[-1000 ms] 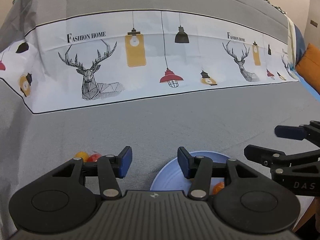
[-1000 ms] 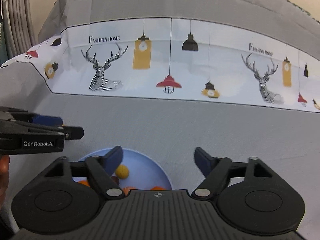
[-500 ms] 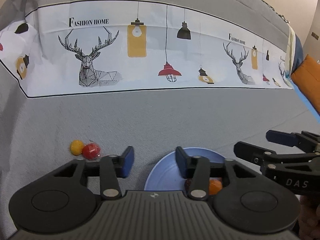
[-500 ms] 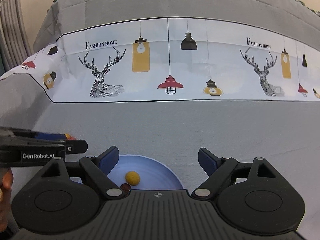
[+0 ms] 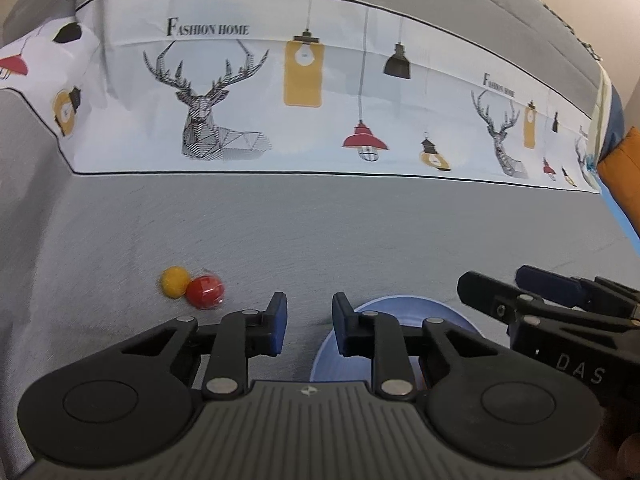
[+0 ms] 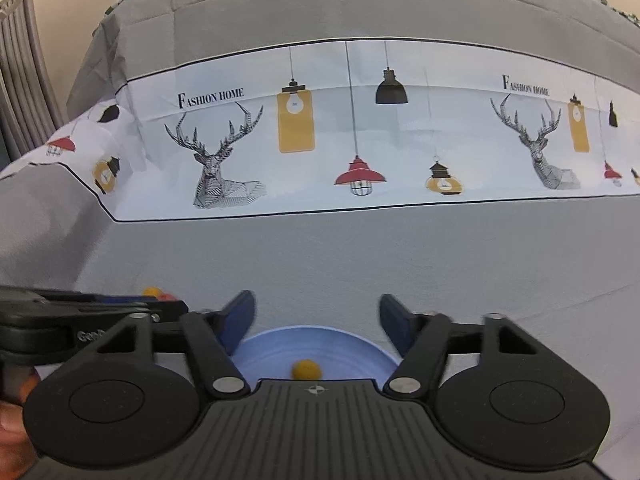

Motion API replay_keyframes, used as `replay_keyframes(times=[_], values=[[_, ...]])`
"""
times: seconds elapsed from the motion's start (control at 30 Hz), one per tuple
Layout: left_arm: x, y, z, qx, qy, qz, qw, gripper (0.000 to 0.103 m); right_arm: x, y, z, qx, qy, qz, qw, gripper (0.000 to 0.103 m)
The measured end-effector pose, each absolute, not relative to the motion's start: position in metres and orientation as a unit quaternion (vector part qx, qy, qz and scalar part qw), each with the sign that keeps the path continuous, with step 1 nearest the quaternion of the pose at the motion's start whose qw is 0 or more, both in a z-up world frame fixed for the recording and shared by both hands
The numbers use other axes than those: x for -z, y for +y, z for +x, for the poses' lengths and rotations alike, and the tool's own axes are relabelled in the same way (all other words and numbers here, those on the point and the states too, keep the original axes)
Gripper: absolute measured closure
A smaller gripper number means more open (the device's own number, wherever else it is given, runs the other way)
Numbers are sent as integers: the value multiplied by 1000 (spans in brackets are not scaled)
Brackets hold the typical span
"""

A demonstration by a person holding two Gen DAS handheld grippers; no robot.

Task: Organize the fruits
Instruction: 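Move the left gripper to the yellow fruit while the right gripper moves to the wrapped red fruit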

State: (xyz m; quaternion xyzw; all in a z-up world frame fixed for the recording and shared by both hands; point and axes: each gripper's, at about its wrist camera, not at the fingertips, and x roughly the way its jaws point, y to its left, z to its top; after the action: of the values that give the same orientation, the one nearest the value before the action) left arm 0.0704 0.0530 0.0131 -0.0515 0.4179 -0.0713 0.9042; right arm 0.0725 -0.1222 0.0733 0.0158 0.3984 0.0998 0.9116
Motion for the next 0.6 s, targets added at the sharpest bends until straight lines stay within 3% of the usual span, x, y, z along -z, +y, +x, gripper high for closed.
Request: replay_keyframes(times=[0.2, 0.6], values=[[-15, 75, 72, 38, 422, -89, 902, 76, -74, -109, 73, -107, 395, 39, 912, 63], [-14, 114, 80, -24, 430, -156, 889, 76, -71, -102, 77, -129, 401, 59, 905, 67]])
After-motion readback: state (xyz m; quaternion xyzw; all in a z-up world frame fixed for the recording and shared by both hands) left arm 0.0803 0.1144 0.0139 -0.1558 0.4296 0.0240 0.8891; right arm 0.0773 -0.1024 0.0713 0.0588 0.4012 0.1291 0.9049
